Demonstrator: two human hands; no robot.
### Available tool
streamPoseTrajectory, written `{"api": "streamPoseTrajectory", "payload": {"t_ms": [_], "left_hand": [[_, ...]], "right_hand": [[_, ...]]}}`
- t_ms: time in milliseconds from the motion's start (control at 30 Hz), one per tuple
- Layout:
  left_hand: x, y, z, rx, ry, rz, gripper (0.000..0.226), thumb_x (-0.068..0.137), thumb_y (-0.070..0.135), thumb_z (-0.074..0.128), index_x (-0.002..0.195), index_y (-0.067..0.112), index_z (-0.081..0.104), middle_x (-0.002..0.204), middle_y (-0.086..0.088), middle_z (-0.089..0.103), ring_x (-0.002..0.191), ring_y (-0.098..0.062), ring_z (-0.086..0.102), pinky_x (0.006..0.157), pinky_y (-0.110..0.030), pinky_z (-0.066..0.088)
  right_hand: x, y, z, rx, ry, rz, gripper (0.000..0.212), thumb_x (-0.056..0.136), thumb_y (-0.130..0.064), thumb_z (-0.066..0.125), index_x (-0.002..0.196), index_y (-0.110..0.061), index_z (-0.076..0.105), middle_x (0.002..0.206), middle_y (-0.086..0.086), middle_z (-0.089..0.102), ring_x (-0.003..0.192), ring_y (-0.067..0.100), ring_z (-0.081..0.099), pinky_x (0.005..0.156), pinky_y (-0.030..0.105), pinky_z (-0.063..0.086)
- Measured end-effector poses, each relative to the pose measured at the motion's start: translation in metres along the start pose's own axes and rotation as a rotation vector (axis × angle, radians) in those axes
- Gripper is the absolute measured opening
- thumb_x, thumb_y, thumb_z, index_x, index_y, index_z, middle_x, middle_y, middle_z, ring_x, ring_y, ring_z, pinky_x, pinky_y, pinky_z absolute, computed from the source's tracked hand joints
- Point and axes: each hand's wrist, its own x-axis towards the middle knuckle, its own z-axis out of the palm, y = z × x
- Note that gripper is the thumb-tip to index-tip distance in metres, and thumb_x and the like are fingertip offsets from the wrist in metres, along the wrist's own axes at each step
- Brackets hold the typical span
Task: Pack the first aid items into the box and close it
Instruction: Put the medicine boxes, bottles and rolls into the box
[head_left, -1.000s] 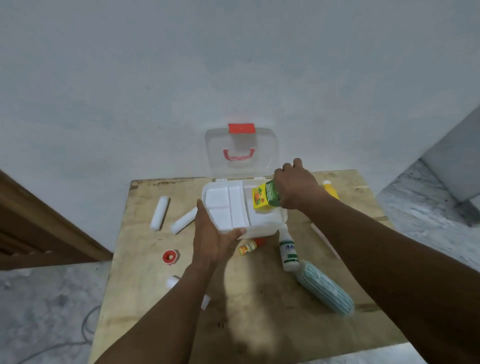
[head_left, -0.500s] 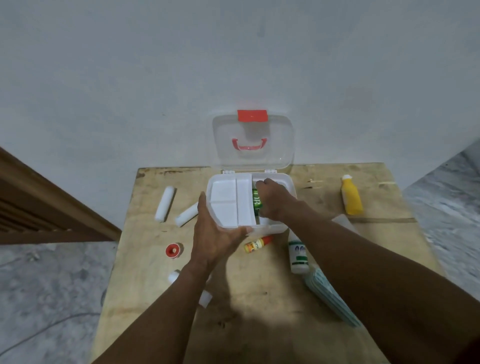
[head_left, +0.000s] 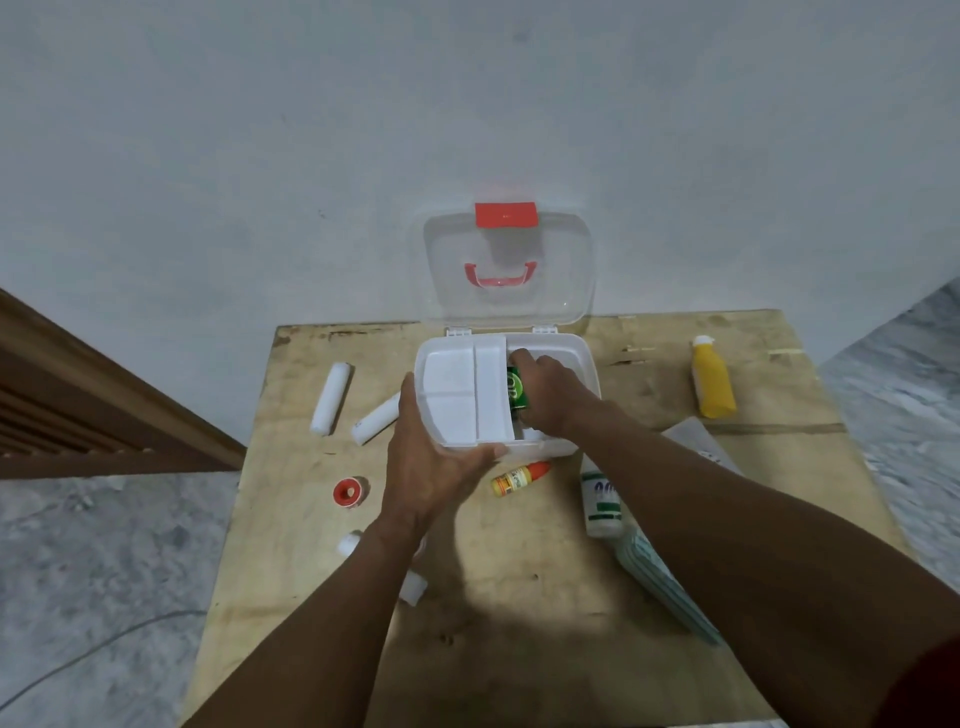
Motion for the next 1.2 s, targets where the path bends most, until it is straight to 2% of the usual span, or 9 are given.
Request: {"api": "streamPoseTrajectory", "payload": {"t_ms": [167, 267, 333, 467, 600, 767, 867, 1033, 1200], "left_hand": [[-0.002, 0.000, -0.001, 0.009, -0.021, 0.007, 0.091, 0.060, 0.037, 0.091, 0.130, 0.035, 0.034, 0.114, 0.030, 0.049, 0.112, 0.014, 0.049, 0.077, 0.001, 0.043], [-0.003, -0.003, -0.002, 0.029, -0.032, -0.008, 0.095, 0.058, 0.038, 0.091, 0.133, 0.032, 0.033, 0.115, 0.033, 0.046, 0.110, 0.018, 0.047, 0.077, -0.003, 0.043], [-0.004, -0.006, -0.003, 0.041, -0.040, -0.010, 0.096, 0.059, 0.036, 0.092, 0.135, 0.028, 0.033, 0.116, 0.028, 0.047, 0.107, 0.019, 0.046, 0.081, -0.007, 0.040], [-0.005, -0.009, -0.002, 0.064, -0.044, -0.017, 0.100, 0.060, 0.028, 0.094, 0.139, 0.020, 0.033, 0.124, 0.016, 0.048, 0.109, 0.001, 0.049, 0.084, -0.011, 0.039], [-0.004, -0.012, -0.001, 0.106, -0.038, -0.036, 0.104, 0.060, 0.031, 0.093, 0.142, 0.019, 0.030, 0.126, 0.014, 0.047, 0.115, -0.007, 0.046, 0.093, -0.028, 0.041], [-0.005, -0.013, -0.001, 0.151, -0.025, -0.072, 0.104, 0.061, 0.040, 0.092, 0.142, 0.019, 0.030, 0.132, 0.005, 0.050, 0.118, -0.012, 0.046, 0.096, -0.033, 0.041], [-0.006, -0.011, 0.000, 0.172, -0.022, -0.073, 0.104, 0.061, 0.041, 0.091, 0.142, 0.018, 0.029, 0.134, 0.004, 0.050, 0.117, -0.011, 0.045, 0.094, -0.031, 0.039], [-0.005, -0.012, -0.001, 0.191, -0.016, -0.079, 0.103, 0.062, 0.040, 0.091, 0.142, 0.016, 0.030, 0.137, -0.002, 0.049, 0.124, -0.019, 0.047, 0.094, -0.031, 0.039], [-0.004, -0.009, -0.003, 0.164, -0.013, -0.068, 0.105, 0.062, 0.040, 0.091, 0.143, 0.017, 0.030, 0.136, 0.005, 0.048, 0.118, -0.009, 0.043, 0.095, -0.029, 0.038]], "right_hand": [[-0.025, 0.008, -0.017, -0.011, 0.104, 0.019, 0.056, 0.085, -0.002, 0.066, 0.136, -0.005, 0.042, 0.122, 0.023, 0.055, 0.109, 0.041, 0.057, 0.091, 0.046, 0.050], [-0.052, 0.015, -0.029, 0.028, 0.241, 0.016, 0.046, 0.087, -0.009, 0.066, 0.130, -0.003, 0.052, 0.123, 0.022, 0.059, 0.109, 0.041, 0.058, 0.093, 0.042, 0.048], [-0.074, 0.018, -0.034, 0.056, 0.346, 0.032, 0.040, 0.087, -0.011, 0.065, 0.126, -0.003, 0.058, 0.118, 0.022, 0.063, 0.106, 0.039, 0.060, 0.089, 0.039, 0.048], [-0.118, 0.030, -0.034, 0.067, 0.434, 0.127, 0.033, 0.090, -0.016, 0.062, 0.122, -0.008, 0.062, 0.115, 0.016, 0.066, 0.105, 0.034, 0.062, 0.087, 0.037, 0.048], [-0.162, 0.060, -0.014, 0.046, 0.336, 0.264, 0.032, 0.091, -0.024, 0.061, 0.121, -0.013, 0.060, 0.114, 0.012, 0.064, 0.107, 0.031, 0.061, 0.086, 0.037, 0.048], [-0.207, 0.086, 0.017, 0.029, 0.157, 0.383, 0.047, 0.089, -0.043, 0.065, 0.128, -0.017, 0.057, 0.127, 0.009, 0.061, 0.117, 0.027, 0.058, 0.093, 0.038, 0.047], [-0.224, 0.092, 0.031, -0.010, 0.046, 0.386, 0.063, 0.083, -0.052, 0.069, 0.132, -0.016, 0.052, 0.130, 0.011, 0.057, 0.118, 0.029, 0.057, 0.092, 0.039, 0.047], [-0.234, 0.097, 0.055, -0.024, -0.018, 0.342, 0.059, 0.082, -0.044, 0.068, 0.128, -0.012, 0.049, 0.121, 0.013, 0.057, 0.110, 0.032, 0.058, 0.085, 0.041, 0.050], [-0.238, 0.094, 0.049, 0.001, 0.040, 0.298, 0.052, 0.079, -0.037, 0.070, 0.121, -0.011, 0.052, 0.113, 0.013, 0.060, 0.102, 0.032, 0.061, 0.080, 0.042, 0.054]]}}
